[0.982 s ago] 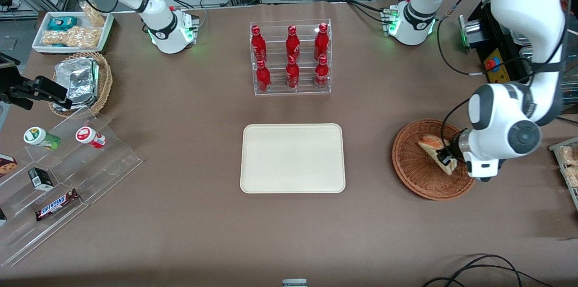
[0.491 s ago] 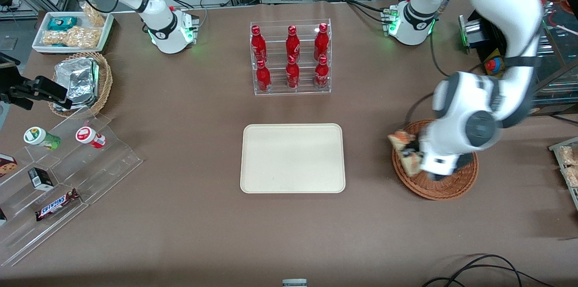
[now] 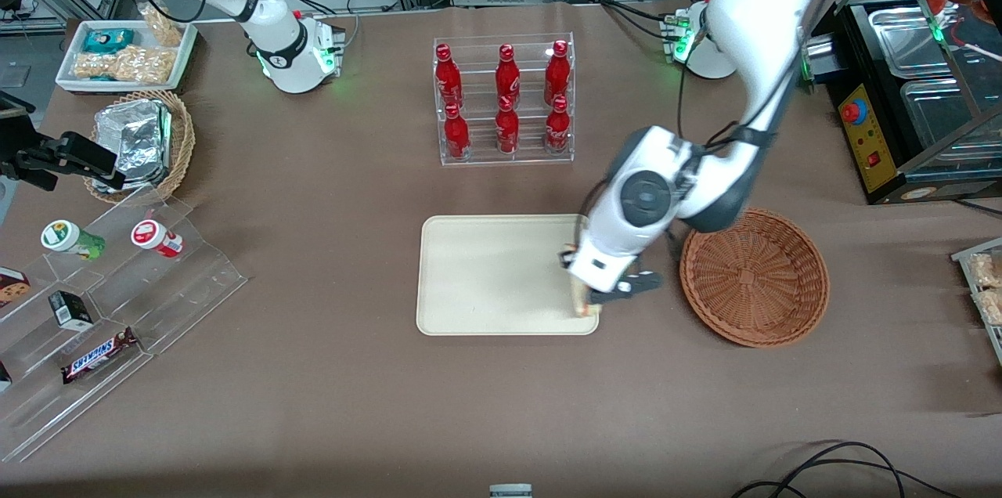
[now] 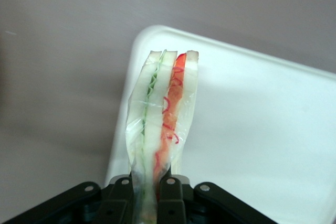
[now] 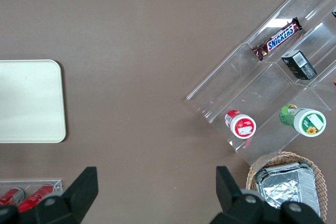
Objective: Place sandwich from basket to tray
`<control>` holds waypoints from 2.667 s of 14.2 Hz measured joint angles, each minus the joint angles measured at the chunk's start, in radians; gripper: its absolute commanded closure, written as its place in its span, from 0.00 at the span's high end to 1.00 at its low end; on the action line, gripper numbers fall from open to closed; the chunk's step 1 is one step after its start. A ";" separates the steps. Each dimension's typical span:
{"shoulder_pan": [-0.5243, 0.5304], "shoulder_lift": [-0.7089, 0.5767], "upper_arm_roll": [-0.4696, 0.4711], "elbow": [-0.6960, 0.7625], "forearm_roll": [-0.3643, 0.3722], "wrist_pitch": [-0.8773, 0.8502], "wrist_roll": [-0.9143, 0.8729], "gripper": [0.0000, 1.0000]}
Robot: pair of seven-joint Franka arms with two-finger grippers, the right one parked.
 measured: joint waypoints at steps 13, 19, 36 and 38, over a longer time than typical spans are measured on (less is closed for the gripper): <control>-0.181 0.171 0.006 0.096 0.040 0.145 -0.044 0.14; -0.179 0.173 0.009 0.110 0.042 0.145 -0.061 1.00; 0.025 -0.222 0.175 0.001 0.056 -0.298 0.013 1.00; 0.080 -0.287 0.177 -0.069 0.056 -0.300 0.091 1.00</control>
